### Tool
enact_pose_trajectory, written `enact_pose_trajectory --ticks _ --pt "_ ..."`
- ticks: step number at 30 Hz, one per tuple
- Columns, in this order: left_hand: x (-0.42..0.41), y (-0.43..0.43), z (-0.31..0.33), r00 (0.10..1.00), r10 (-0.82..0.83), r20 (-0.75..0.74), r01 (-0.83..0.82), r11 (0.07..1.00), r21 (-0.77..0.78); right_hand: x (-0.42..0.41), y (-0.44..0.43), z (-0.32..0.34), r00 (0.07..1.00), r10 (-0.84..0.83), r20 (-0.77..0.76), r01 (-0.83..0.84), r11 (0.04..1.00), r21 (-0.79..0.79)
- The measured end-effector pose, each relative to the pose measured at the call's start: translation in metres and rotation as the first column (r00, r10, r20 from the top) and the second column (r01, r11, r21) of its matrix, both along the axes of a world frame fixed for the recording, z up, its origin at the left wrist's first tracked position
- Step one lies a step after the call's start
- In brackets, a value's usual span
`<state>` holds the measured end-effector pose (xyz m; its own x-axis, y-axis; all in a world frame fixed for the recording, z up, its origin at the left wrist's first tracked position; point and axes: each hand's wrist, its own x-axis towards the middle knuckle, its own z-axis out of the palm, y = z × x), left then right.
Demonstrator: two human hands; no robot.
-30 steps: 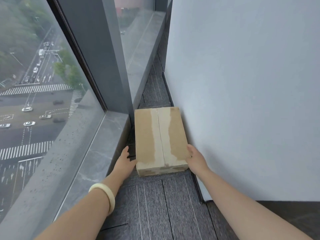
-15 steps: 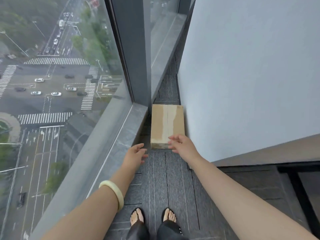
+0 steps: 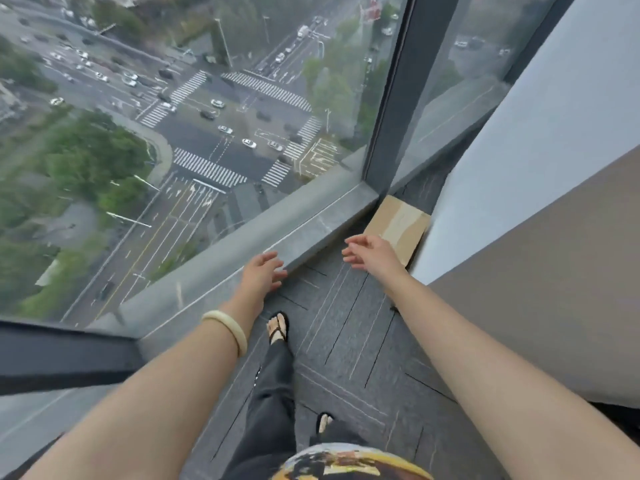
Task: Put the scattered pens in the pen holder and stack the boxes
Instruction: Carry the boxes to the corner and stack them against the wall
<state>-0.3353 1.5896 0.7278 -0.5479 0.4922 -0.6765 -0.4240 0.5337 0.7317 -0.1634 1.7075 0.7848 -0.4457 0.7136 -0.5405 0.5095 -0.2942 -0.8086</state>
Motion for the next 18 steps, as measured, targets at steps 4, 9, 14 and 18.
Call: enact_pose_trajectory --ticks 4,9,14,18 --pt "0.024 -0.123 0.021 0.974 0.218 0.058 -0.219 0.976 0.004 -0.015 -0.087 0.021 0.983 0.181 -0.011 -0.181 0.983 -0.036" --pt "0.024 -0.296 0.051 0.848 0.528 0.048 -0.529 0.848 0.024 -0.068 -0.213 0.054 0.880 0.468 -0.077 -0.473 0.879 -0.064" --pt "0.033 -0.459 0.074 0.699 0.715 0.023 -0.715 0.697 0.061 -0.114 -0.361 0.075 0.733 0.673 -0.102 -0.677 0.735 -0.017" --pt "0.067 -0.611 0.090 0.544 0.839 0.011 -0.833 0.537 0.134 -0.128 -0.515 0.072 0.591 0.802 -0.092 -0.806 0.591 -0.027"
